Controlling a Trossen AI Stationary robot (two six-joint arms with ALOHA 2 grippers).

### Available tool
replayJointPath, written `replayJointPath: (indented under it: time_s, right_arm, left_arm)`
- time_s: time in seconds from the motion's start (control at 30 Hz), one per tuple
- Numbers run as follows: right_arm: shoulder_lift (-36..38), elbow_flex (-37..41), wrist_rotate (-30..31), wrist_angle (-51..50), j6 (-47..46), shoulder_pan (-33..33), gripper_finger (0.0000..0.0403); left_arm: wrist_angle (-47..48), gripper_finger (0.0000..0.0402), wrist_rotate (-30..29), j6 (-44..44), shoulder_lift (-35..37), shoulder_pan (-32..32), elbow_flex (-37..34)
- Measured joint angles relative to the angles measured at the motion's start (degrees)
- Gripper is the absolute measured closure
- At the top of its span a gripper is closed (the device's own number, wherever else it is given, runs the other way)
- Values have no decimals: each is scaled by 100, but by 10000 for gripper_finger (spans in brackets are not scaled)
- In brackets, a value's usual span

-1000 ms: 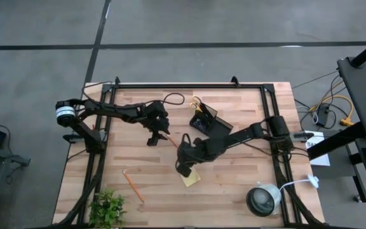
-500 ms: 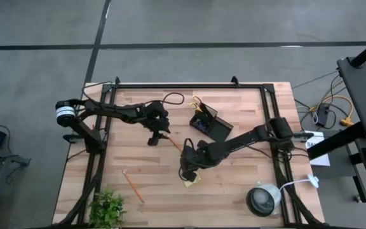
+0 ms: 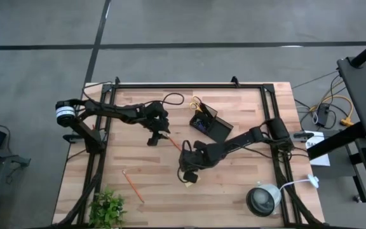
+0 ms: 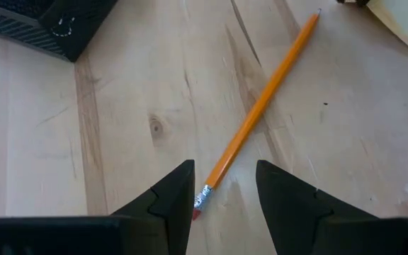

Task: Pick and place office supplies into organizer
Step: Put the top yellow pencil into the black desk organizer

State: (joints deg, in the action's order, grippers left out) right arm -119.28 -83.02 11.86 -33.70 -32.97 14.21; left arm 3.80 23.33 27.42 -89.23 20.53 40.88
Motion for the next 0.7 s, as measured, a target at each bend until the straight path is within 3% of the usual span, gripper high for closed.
replayJointPath:
  time_s: [0.37,0.7]
  right_arm:
    - [-46,-9,-10,-15,-103,-76,331]
    - [-50,63,13,-35,-111,-196,362]
  left_arm:
    - [-38,265,1,0,0,0,-4]
    - [-42,265,3,0,0,0,-4]
